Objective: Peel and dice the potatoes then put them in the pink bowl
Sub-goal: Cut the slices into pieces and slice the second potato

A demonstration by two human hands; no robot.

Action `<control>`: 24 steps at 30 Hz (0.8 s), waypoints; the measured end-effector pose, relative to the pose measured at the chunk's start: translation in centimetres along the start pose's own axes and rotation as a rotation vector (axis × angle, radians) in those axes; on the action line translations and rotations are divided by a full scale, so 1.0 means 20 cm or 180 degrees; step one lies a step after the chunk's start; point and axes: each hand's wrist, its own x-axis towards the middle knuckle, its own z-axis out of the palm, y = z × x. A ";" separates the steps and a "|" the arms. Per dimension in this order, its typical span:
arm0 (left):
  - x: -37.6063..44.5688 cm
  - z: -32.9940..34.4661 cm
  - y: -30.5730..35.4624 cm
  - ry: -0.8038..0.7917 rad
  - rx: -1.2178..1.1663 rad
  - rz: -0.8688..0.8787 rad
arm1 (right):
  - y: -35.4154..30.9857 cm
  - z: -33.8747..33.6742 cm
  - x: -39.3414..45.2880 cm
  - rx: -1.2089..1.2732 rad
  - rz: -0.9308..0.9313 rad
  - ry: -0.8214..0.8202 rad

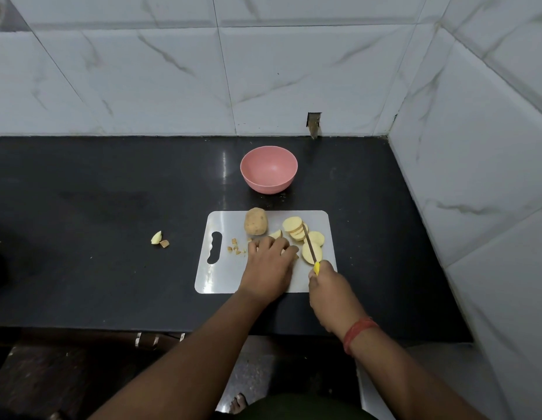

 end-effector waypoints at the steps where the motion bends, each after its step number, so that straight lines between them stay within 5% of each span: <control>1: 0.01 0.00 0.00 -0.0024 0.0063 0.0160 | 0.00 0.00 0.00 0.0042 -0.0028 0.0044; 9: 0.05 0.01 -0.07 -0.0323 0.0528 0.0470 | 0.01 0.00 0.00 0.0120 -0.0098 0.0122; 24: -0.03 0.02 -0.25 0.0146 0.0628 -0.0129 | 0.00 -0.01 0.05 -0.0067 -0.0166 -0.0057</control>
